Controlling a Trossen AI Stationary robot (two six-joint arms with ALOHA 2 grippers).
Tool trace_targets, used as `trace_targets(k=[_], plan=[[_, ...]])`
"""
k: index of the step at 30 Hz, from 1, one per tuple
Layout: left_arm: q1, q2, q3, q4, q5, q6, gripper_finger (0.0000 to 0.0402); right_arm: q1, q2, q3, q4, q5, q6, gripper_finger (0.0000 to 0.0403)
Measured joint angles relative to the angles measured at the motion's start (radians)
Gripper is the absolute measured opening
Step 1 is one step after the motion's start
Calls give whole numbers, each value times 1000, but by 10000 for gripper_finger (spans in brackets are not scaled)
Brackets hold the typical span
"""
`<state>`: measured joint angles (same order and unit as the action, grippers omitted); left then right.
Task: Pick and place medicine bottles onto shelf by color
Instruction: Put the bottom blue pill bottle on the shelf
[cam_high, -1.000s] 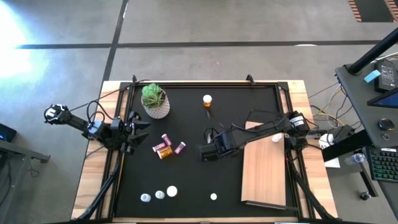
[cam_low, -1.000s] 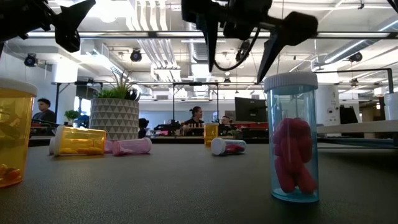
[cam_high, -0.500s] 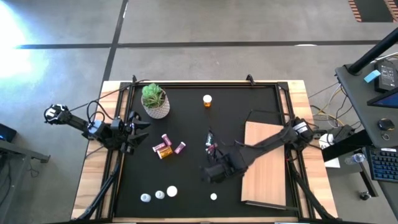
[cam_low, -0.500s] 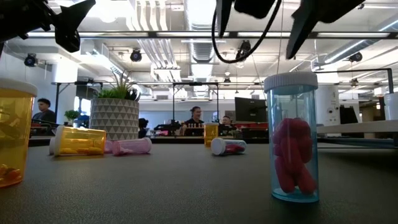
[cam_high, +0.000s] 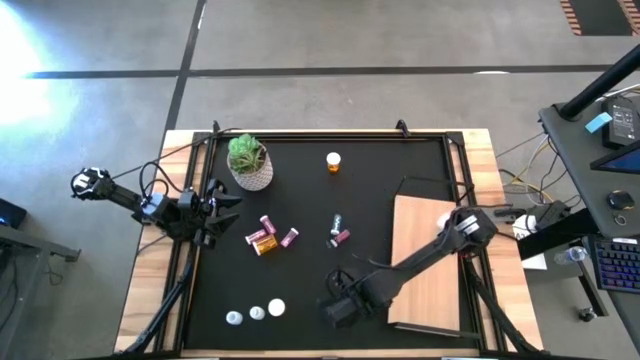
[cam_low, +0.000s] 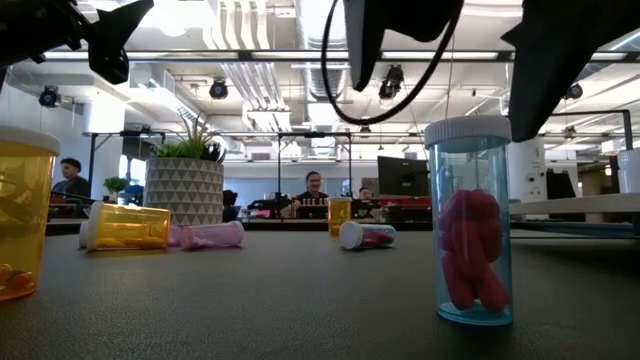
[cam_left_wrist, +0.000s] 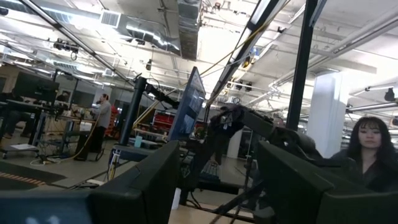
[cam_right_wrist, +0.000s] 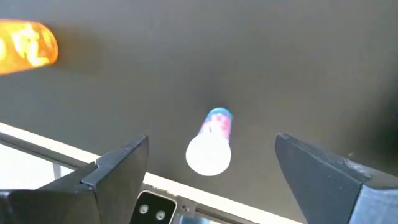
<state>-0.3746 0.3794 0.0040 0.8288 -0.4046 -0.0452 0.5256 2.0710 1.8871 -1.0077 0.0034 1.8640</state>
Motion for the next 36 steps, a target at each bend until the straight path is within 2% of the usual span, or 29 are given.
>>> trace_targets(k=[7,12,33,36], plan=[[0,0,0,0,0,0,199,1,141,187,-152,-53,-42,338],[0,0,0,0,0,0,199,1,191,284,-250,-63,-50,335],[0,0,0,0,0,0,199,17,211,282,-230,-56,-40,323],[0,0,0,0,0,0,199,17,211,281,-229,-56,-40,303]])
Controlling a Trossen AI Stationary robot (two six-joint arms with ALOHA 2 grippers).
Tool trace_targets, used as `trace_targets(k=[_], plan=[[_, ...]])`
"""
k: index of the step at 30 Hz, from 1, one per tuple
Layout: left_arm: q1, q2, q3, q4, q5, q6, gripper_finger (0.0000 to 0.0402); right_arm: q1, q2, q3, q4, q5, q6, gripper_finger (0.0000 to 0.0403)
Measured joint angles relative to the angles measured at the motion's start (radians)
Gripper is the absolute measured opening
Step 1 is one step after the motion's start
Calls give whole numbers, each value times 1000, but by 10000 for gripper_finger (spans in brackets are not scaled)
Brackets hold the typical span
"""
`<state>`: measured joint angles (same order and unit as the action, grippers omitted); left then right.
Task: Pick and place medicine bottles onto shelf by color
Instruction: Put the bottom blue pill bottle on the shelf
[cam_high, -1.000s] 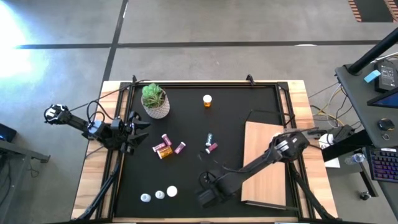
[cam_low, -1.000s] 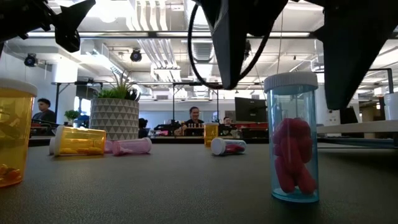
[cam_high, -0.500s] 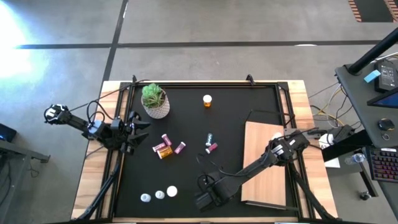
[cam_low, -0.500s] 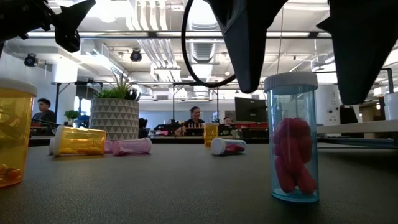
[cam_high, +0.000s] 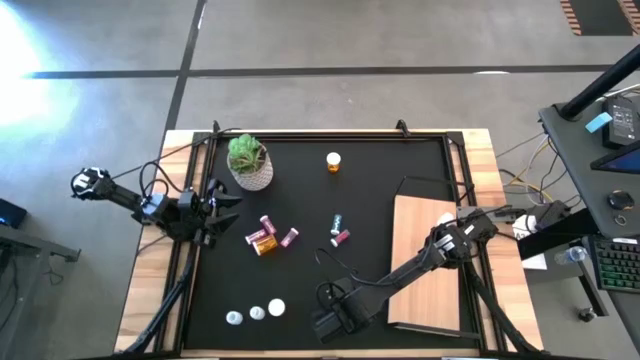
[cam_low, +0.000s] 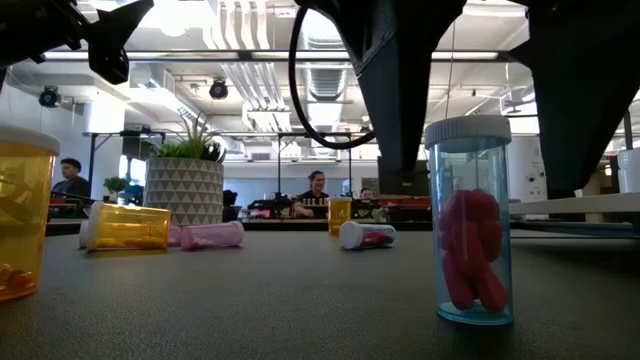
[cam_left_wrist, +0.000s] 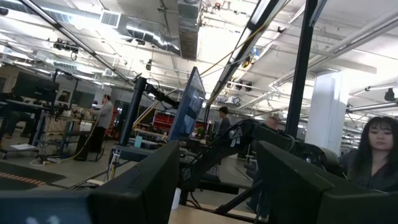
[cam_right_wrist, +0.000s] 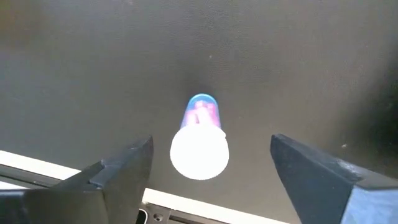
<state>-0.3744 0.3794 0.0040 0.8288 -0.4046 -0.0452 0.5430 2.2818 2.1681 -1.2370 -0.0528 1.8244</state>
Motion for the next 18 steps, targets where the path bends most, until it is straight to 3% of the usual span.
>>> trace_targets(k=[10,18], plan=[[0,0,0,0,0,0,199,0,0,0,5,0,-19,181],[0,0,0,0,0,0,199,0,0,0,7,0,-35,111]])
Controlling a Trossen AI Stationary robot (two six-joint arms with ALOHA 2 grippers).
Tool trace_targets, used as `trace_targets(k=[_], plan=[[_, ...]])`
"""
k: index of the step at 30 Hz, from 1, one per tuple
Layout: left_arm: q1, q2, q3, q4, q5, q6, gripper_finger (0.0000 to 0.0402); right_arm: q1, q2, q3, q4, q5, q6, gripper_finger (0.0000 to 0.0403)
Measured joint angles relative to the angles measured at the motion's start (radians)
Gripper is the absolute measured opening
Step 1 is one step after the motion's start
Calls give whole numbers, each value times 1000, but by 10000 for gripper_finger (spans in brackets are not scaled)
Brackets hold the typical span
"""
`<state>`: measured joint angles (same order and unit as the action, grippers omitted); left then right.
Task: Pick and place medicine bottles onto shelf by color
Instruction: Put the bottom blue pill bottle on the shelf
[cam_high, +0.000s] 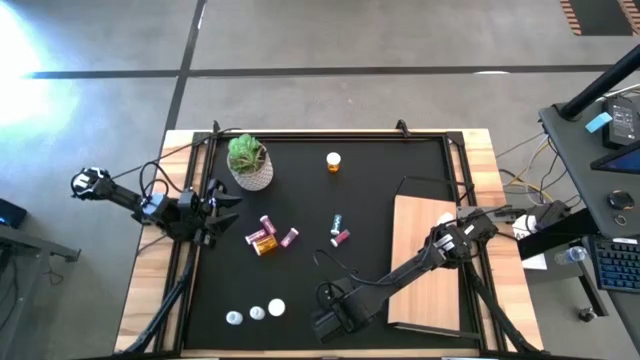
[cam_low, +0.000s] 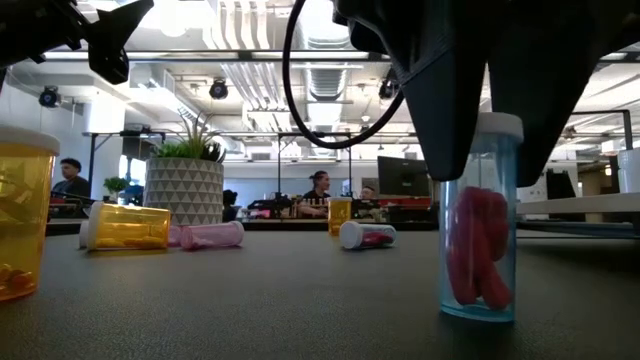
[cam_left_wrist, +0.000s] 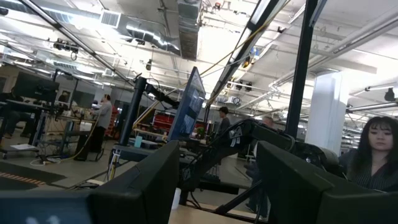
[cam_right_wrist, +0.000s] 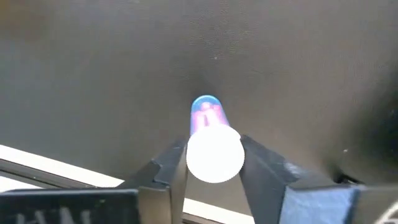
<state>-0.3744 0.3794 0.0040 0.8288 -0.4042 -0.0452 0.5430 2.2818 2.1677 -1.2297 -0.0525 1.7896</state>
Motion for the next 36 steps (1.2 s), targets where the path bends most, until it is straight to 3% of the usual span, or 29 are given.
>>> trace_targets(k=[7,12,21,29,36], plan=[[0,0,0,0,0,0,199,0,-13,-1,-32,1,-19,105],[0,0,0,0,0,0,199,0,-77,-2,-110,92,-10,110],[0,0,0,0,0,0,199,-15,-205,-14,-350,166,97,104],[0,-2,0,0,0,0,199,-33,-429,-326,-340,219,187,100],[0,0,0,0,0,0,199,-37,-695,-663,-300,146,447,102]])
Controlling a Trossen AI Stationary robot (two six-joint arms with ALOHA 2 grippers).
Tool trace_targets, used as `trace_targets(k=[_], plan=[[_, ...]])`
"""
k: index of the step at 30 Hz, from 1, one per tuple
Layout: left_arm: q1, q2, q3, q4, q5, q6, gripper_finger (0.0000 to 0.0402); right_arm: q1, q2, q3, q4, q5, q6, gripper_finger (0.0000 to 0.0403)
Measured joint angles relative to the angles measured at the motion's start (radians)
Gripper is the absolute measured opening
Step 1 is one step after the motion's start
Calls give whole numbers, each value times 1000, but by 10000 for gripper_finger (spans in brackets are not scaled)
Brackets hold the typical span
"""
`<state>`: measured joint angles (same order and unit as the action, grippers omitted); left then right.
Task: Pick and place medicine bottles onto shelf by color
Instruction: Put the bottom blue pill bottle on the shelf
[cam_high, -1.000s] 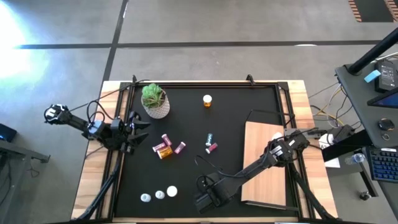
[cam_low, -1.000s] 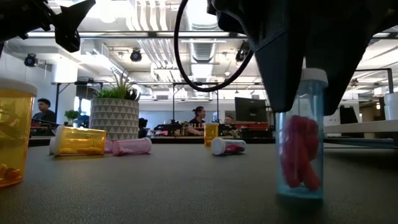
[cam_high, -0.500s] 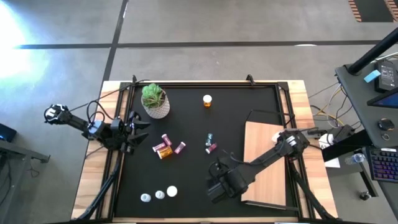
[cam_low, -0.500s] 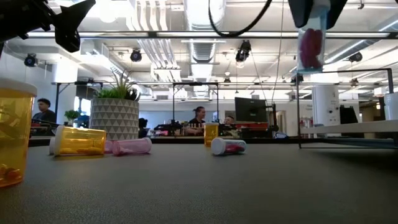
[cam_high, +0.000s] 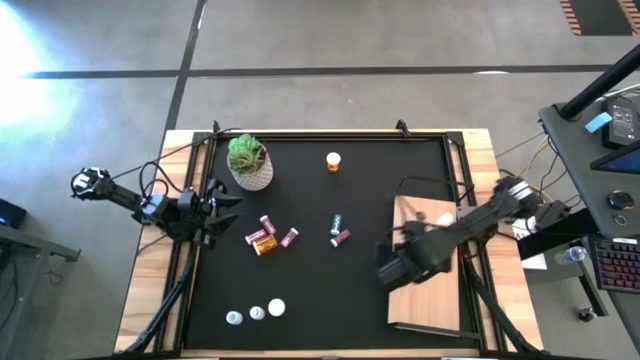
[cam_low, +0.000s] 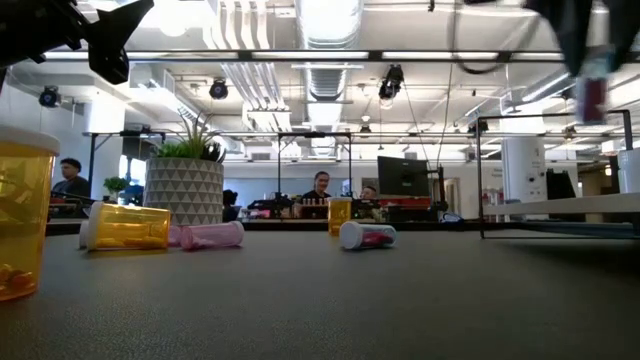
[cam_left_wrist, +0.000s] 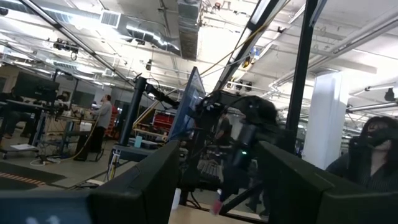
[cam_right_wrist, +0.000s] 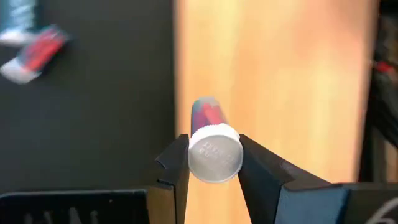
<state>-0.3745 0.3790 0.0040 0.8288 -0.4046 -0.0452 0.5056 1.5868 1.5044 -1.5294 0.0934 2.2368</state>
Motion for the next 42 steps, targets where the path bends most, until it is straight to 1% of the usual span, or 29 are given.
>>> trace_targets(k=[2,8,11,14,19,30,35,42], plan=[[0,0,0,0,0,0,199,1,-62,-88,26,-35,75,102],[0,0,0,0,0,0,199,0,-244,-328,138,-73,242,103],[0,0,0,0,0,0,199,0,-317,-427,202,-115,316,104],[0,0,0,0,0,0,199,0,-376,-499,234,-156,378,104],[0,0,0,0,0,0,199,0,-436,-555,231,-173,439,104],[0,0,0,0,0,0,199,0,-519,-658,225,-191,505,108],[0,0,0,0,0,0,199,0,-546,-667,195,-199,524,110],[0,0,0,0,0,0,199,0,-550,-671,170,-198,539,111]])
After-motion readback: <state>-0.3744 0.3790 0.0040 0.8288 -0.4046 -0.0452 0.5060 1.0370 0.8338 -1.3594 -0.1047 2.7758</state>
